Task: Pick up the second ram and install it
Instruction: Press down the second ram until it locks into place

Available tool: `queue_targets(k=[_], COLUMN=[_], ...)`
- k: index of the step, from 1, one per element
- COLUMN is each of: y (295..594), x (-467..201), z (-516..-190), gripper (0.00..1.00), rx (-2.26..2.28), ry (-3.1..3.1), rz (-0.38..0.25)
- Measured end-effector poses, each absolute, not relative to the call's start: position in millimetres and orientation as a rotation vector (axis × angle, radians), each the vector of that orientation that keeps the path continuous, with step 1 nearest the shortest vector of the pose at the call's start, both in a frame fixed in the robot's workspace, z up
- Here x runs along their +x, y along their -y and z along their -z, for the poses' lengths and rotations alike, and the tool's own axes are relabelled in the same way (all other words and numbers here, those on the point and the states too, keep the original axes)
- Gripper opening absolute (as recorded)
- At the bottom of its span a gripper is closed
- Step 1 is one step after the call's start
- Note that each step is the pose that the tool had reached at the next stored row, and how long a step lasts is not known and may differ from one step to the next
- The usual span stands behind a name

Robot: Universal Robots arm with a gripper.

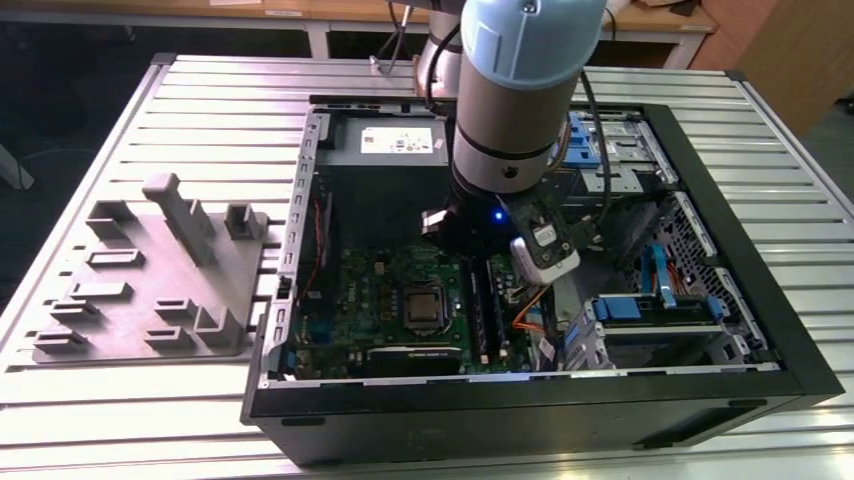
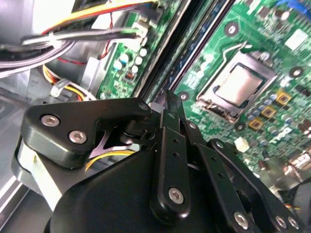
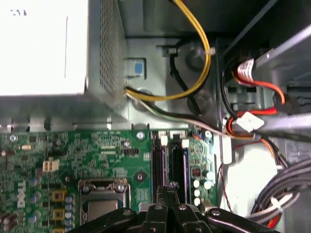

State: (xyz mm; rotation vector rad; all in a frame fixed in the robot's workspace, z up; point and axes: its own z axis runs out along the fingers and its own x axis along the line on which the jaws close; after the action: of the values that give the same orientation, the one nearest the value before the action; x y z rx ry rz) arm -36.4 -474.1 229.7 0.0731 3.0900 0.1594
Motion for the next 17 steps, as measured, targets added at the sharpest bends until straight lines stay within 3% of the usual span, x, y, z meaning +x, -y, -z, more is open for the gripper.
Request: queue_targets(k=[17], y=[448], x=[-36], z=[-226], gripper=[0.07], rx=[0.082], ry=[-3.089], rz=[-0.158])
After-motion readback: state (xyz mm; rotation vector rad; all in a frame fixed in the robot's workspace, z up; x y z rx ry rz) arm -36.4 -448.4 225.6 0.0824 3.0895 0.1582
